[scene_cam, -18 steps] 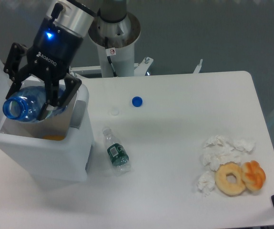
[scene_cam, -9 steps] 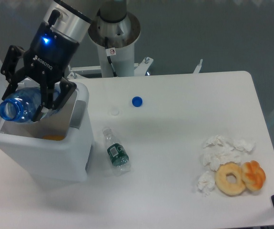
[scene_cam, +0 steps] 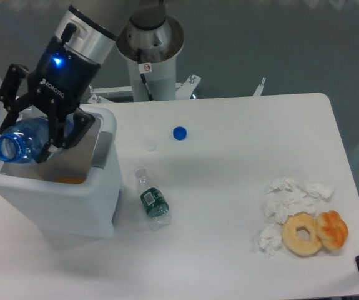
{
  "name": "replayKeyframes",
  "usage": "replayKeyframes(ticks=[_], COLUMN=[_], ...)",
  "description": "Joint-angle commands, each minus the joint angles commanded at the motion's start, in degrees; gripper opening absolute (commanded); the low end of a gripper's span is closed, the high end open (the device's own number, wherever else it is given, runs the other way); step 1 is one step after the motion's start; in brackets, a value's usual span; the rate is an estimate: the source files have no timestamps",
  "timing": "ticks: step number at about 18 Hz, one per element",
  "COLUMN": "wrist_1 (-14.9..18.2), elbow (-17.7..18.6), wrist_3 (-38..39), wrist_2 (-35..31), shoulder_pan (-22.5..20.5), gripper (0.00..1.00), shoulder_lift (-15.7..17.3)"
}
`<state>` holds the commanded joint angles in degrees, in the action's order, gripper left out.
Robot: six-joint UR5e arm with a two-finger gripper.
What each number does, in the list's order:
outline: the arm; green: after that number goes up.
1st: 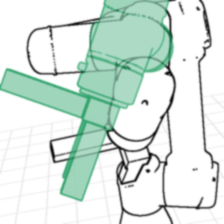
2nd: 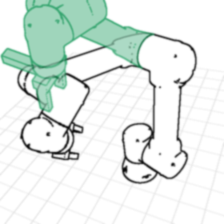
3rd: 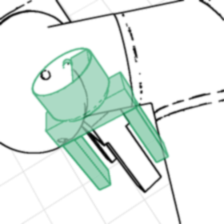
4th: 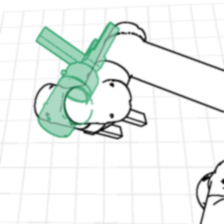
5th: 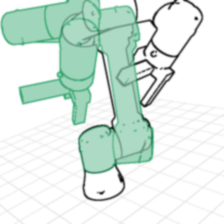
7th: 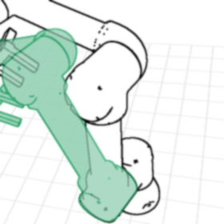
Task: Place the plastic bottle in the trash can
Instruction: 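Lower the bottle into the trash bin opening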
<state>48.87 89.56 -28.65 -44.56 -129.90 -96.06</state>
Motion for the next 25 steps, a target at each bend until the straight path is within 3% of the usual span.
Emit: replayKeyframes(ticks=[8,15,25], wrist_1=[0.1,0.1,0.0], elbow=[0.6,4.0,4.4], wrist_3=[0.0,0.0,-0.1], wrist_2=[1.2,1.2,1.2], shoulder_pan=[0.0,-0.6,-0.4], gripper=[0.75,0.75,0.75], shoulder_lift=[-0.9,-0.4,-0.3])
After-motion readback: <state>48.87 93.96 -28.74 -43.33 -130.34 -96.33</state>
